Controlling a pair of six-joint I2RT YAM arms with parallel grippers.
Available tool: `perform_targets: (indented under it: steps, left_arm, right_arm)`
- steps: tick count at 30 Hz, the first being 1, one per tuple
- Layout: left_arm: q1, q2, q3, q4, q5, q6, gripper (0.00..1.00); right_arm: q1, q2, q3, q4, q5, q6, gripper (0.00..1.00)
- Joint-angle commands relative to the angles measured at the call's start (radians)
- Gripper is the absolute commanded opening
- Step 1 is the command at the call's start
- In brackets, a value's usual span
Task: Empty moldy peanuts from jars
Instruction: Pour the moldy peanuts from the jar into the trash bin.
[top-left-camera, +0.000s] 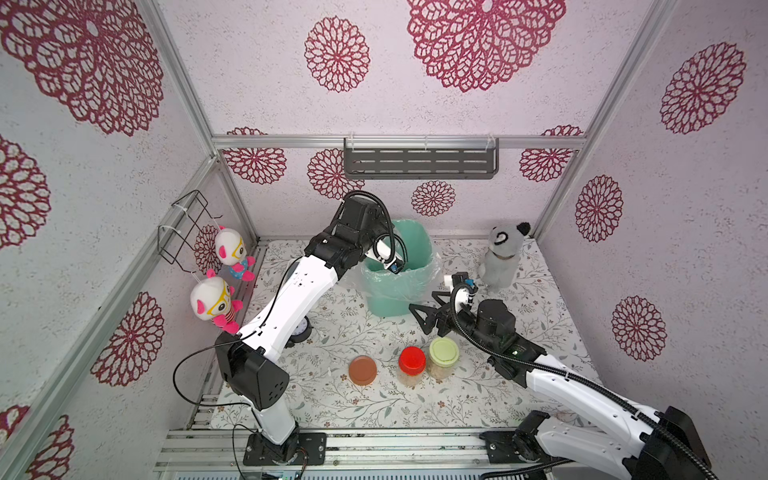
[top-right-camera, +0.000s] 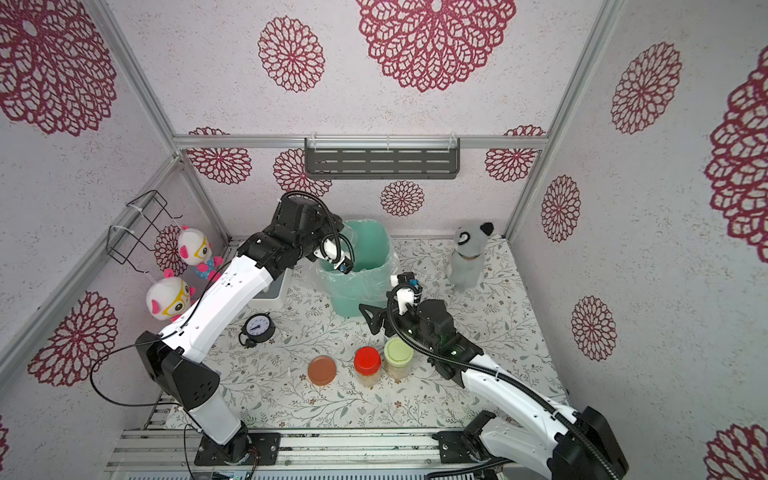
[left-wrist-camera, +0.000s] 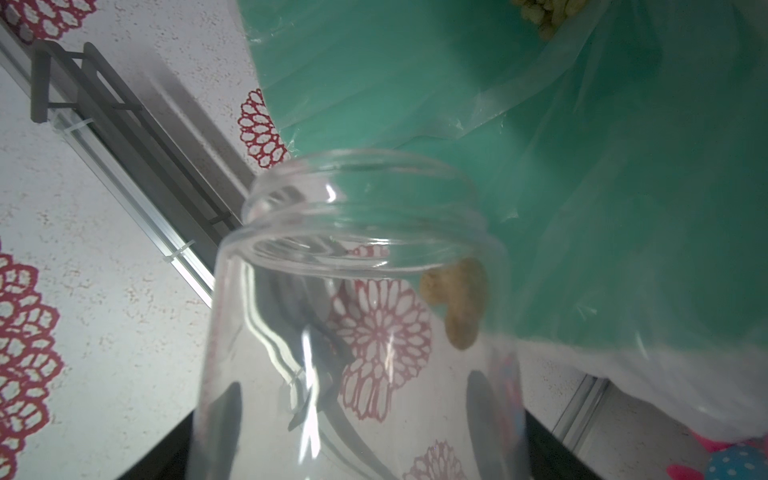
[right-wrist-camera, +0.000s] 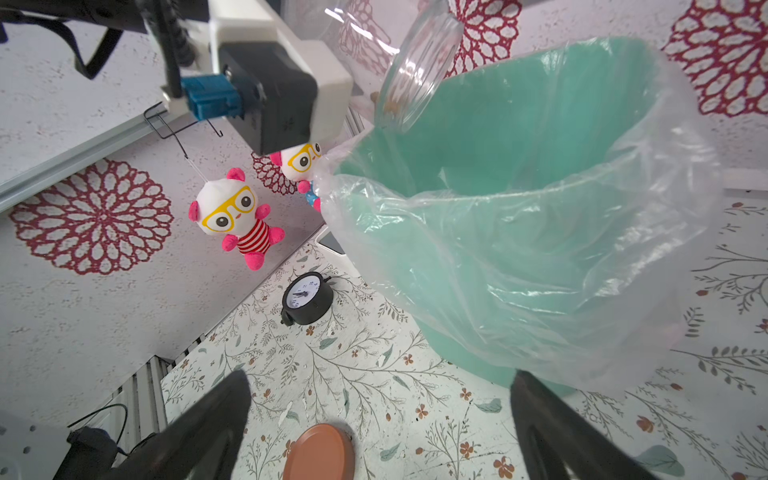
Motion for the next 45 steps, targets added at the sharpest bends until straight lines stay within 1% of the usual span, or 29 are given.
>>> perform_targets:
  steps: [1, 2, 5, 6, 8, 10, 13, 14, 16, 19, 21, 25, 27, 28, 29, 31, 33, 36, 38, 43, 45]
  left_arm:
    - [0.001, -0.046, 0.032, 0.111, 0.033, -0.013, 0.00]
    - [0.001, -0.053, 0.020, 0.150, 0.049, -0.079, 0.00]
    - [0.012, -0.086, -0.012, 0.261, 0.097, -0.386, 0.00]
    - [0.016, -0.108, -0.044, 0.300, 0.111, -0.494, 0.00]
    - [0.028, -0.167, -0.156, 0.433, 0.143, -0.672, 0.00]
    - [0.042, -0.232, -0.277, 0.593, 0.176, -0.897, 0.00]
    - [0.060, -0.310, -0.422, 0.771, 0.177, -1.181, 0.00]
    - [0.065, -0.330, -0.468, 0.827, 0.176, -1.255, 0.00]
    - [0.076, -0.372, -0.562, 0.971, 0.153, -1.445, 0.00]
    - [0.088, -0.414, -0.679, 1.131, 0.147, -1.646, 0.00]
    - [0.092, -0.429, -0.729, 1.191, 0.139, -1.718, 0.00]
    - [0.095, -0.435, -0.776, 1.247, 0.123, -1.817, 0.00]
    - [0.096, -0.434, -0.771, 1.238, 0.150, -1.797, 0.00]
    - [0.095, -0.433, -0.755, 1.210, 0.170, -1.762, 0.00]
    - [0.095, -0.429, -0.720, 1.144, 0.201, -1.700, 0.00]
    - [0.090, -0.420, -0.620, 0.920, 0.277, -1.525, 0.00]
    - [0.077, -0.403, -0.511, 0.682, 0.303, -1.315, 0.00]
    - [0.056, -0.375, -0.383, 0.442, 0.248, -1.044, 0.00]
    - [0.046, -0.352, -0.309, 0.334, 0.197, -0.887, 0.00]
    - [0.031, -0.249, -0.117, 0.140, 0.082, -0.510, 0.00]
    - [0.024, -0.196, -0.055, 0.082, 0.027, -0.335, 0.00]
  right_arm:
    - [0.000, -0.017, 0.001, 0.049, -0.003, -0.009, 0.99]
    - [0.000, -0.017, 0.000, 0.053, -0.003, -0.006, 0.99]
    - [0.000, -0.018, -0.006, 0.068, -0.004, 0.008, 0.99]
    - [0.000, -0.018, -0.008, 0.078, -0.004, 0.010, 0.99]
    - [0.000, -0.014, -0.006, 0.082, -0.011, 0.007, 0.99]
    - [0.000, -0.008, 0.005, 0.076, -0.016, 0.001, 0.99]
    - [0.000, 0.005, 0.022, 0.072, -0.023, -0.004, 0.99]
    - [0.000, 0.007, 0.025, 0.075, -0.022, -0.001, 0.99]
    - [0.001, 0.012, 0.026, 0.088, -0.023, 0.004, 0.99]
    - [0.001, 0.021, 0.032, 0.089, -0.032, 0.009, 0.99]
    - [0.001, 0.025, 0.035, 0.085, -0.033, 0.011, 0.99]
    - [0.002, 0.026, 0.035, 0.089, -0.030, 0.016, 0.99]
    - [0.003, 0.030, 0.034, 0.097, -0.029, 0.021, 0.99]
    - [0.003, 0.033, 0.035, 0.098, -0.030, 0.021, 0.99]
    - [0.003, 0.041, 0.042, 0.095, -0.038, 0.016, 0.99]
    - [0.003, 0.060, 0.072, 0.063, -0.060, -0.005, 0.99]
    - [0.003, 0.078, 0.101, 0.033, -0.071, -0.020, 0.99]
    - [0.003, 0.085, 0.102, 0.049, -0.071, -0.021, 0.99]
    - [0.004, 0.079, 0.083, 0.075, -0.056, -0.008, 0.99]
    - [0.006, 0.054, 0.035, 0.105, -0.037, 0.023, 0.99]
    - [0.006, 0.041, 0.026, 0.096, -0.027, 0.018, 0.99]
